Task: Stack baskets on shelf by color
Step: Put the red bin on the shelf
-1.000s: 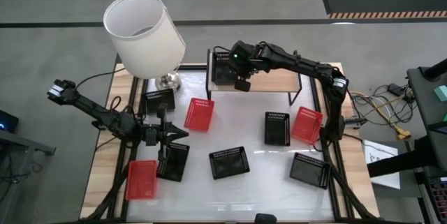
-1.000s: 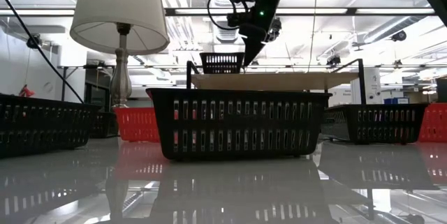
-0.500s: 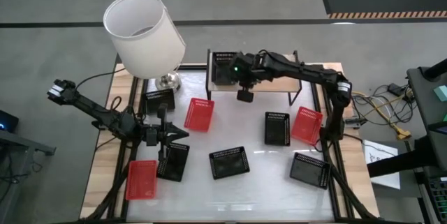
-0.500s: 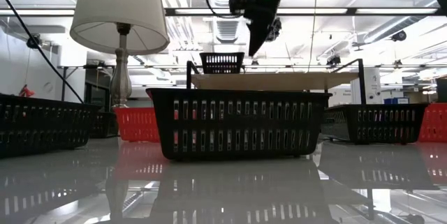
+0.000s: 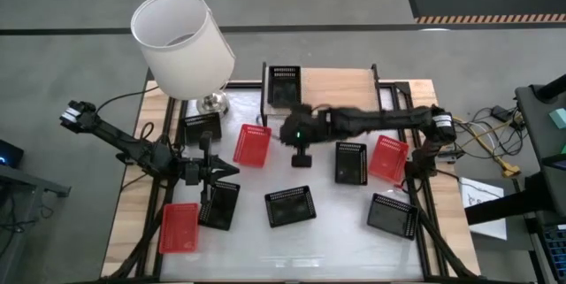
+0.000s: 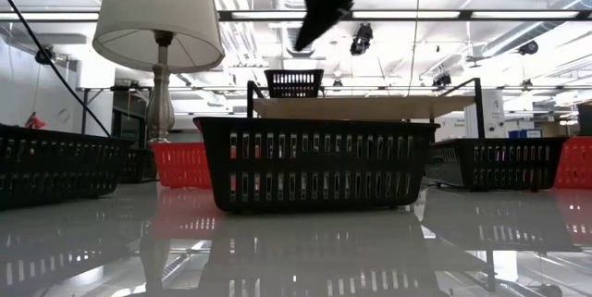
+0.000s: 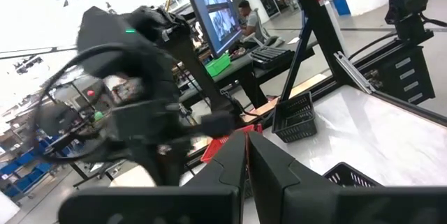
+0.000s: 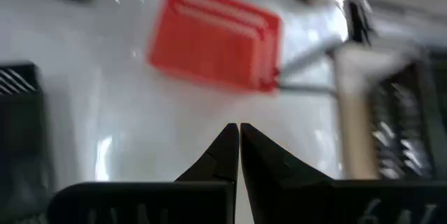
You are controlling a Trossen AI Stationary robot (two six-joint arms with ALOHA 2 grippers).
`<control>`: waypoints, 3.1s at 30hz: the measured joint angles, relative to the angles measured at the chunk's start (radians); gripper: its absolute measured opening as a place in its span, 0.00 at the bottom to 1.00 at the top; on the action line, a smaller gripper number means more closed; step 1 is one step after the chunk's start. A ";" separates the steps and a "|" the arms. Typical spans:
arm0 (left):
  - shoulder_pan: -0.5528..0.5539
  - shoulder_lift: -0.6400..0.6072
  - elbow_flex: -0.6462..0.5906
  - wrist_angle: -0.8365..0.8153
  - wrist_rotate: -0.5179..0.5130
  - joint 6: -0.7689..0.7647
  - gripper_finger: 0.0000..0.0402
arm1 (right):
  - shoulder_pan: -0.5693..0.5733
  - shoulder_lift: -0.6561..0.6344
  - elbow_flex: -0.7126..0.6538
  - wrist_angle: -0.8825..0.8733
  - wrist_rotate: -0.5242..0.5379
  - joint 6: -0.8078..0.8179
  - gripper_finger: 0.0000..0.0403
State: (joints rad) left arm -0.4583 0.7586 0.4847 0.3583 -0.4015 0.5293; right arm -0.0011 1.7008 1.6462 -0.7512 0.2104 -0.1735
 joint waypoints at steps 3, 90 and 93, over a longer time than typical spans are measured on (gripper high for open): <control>0.000 0.000 0.000 0.002 0.000 0.000 0.00 | 0.044 0.001 -0.095 0.198 -0.001 -0.024 0.02; 0.000 -0.009 0.001 0.027 0.000 0.010 0.00 | 0.068 0.435 0.162 0.300 -0.009 0.064 0.03; 0.000 -0.008 0.002 0.028 0.000 0.010 0.00 | 0.079 0.399 0.162 0.238 -0.009 0.044 0.03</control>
State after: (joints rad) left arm -0.4583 0.7506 0.4866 0.3866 -0.4019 0.5396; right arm 0.0775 2.1002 1.8086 -0.5136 0.2015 -0.1293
